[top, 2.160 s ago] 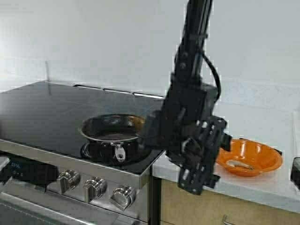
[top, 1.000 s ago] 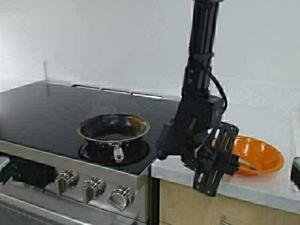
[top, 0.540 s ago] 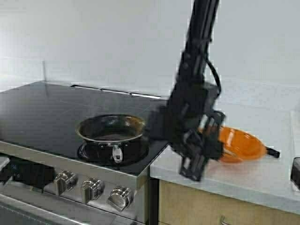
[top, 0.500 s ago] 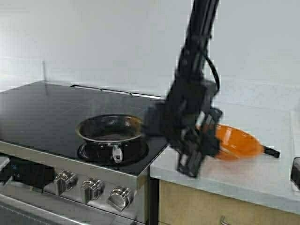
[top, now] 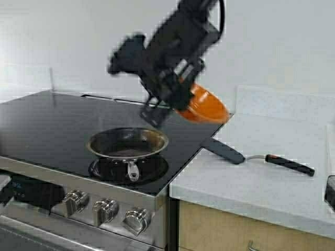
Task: Add oil to the pan and cook the shrimp and serve it
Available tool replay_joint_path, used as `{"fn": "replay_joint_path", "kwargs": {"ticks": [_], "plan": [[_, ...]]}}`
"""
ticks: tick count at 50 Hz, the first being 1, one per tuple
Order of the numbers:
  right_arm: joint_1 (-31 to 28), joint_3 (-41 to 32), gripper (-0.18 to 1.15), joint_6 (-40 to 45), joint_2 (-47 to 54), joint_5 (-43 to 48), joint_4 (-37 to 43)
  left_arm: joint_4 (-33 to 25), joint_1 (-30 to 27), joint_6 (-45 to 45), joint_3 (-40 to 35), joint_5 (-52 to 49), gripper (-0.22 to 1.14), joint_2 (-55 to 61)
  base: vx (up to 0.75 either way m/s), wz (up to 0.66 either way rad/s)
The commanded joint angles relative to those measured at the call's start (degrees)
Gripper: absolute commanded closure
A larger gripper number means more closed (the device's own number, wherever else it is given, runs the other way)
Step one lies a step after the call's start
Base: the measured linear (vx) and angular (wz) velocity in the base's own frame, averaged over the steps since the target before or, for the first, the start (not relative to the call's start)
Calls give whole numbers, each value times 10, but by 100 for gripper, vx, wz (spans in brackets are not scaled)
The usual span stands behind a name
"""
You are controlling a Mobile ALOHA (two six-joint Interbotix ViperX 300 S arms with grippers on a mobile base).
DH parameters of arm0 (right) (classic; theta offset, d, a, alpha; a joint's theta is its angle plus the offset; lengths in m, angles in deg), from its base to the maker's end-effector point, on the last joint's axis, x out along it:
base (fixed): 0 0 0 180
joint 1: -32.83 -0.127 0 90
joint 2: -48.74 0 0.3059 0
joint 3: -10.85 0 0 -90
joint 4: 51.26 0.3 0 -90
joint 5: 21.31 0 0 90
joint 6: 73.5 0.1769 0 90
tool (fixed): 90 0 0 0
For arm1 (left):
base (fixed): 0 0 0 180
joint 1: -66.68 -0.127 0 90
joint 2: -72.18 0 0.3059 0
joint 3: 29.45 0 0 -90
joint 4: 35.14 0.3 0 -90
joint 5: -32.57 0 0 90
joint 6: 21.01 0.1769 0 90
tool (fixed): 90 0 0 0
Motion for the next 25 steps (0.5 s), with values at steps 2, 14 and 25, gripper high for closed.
{"fn": "replay_joint_path", "kwargs": {"ticks": [2,14,25], "plan": [[-2,-56,92,-10,-25,26,-4,0,1,0,-9,2,89,-1,-1,2],[5,-144,92,-3,-11,139,-4,0,1,1,-7,2,89,-5,0,1],[35,-199,92,17,7,279,3,0,1,1,-6,2,89,-5,0,0]]}}
